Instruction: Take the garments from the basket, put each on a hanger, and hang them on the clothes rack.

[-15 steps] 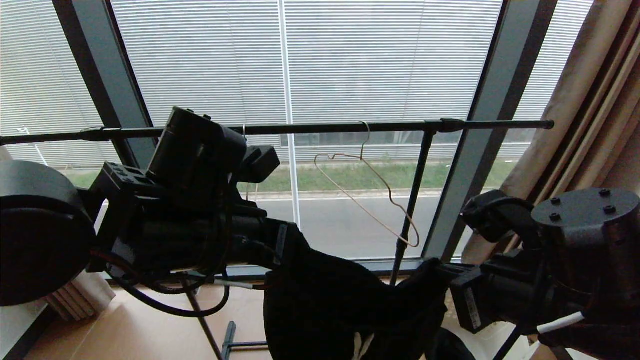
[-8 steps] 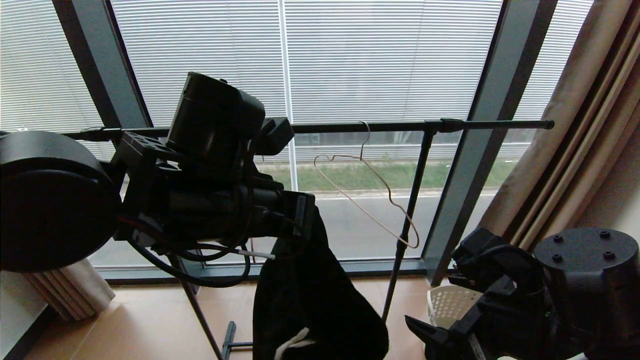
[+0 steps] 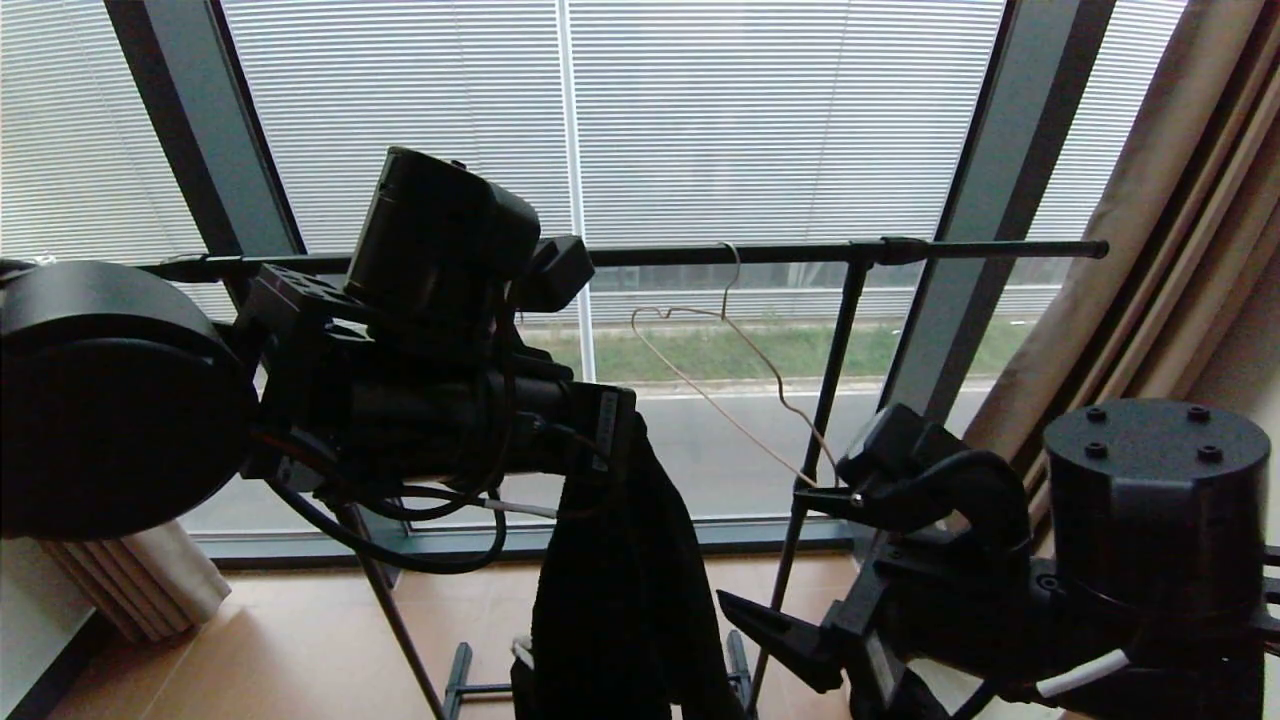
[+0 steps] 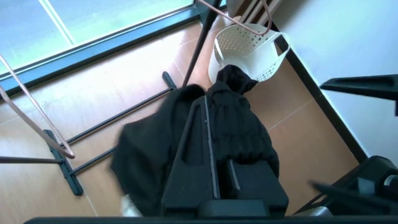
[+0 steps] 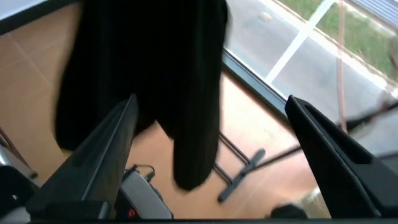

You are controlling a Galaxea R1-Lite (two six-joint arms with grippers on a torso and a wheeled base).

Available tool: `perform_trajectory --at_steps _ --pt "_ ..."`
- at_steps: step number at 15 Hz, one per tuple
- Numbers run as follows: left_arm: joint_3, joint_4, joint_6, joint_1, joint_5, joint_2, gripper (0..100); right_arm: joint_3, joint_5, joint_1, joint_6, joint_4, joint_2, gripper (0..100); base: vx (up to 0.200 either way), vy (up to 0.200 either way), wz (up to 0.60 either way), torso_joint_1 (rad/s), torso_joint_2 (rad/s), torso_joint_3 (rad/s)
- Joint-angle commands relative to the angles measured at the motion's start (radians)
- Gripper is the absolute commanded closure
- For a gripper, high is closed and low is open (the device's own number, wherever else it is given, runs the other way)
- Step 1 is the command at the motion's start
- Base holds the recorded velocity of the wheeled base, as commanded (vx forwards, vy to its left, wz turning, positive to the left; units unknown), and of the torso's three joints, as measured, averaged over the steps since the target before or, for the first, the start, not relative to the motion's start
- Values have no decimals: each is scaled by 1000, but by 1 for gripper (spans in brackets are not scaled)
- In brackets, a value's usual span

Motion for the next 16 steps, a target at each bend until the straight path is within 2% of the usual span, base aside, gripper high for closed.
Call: perform_trajectory --at_steps 1,4,7,14,15,16 --pt "0 0 0 -2 0 0 100 -64 0 35 1 -4 100 0 0 0 0 0 0 0" --pt "0 0 0 -5 -1 -2 100 -92 0 27 9 -11 214 0 0 0 0 0 0 0" --pt "2 0 0 -5 -1 -3 100 -61 3 -48 10 -120 324 0 0 0 0 0 0 0" --pt "29 0 -3 0 -4 -29 100 8 28 -55 38 -159 348 0 0 0 0 0 0 0" --pt "40 -1 -3 0 -6 -33 100 20 28 -59 42 -180 348 100 0 0 0 0 0 0" --pt "43 -1 -3 0 -7 -34 100 25 28 -63 47 -189 350 100 0 0 0 0 0 0"
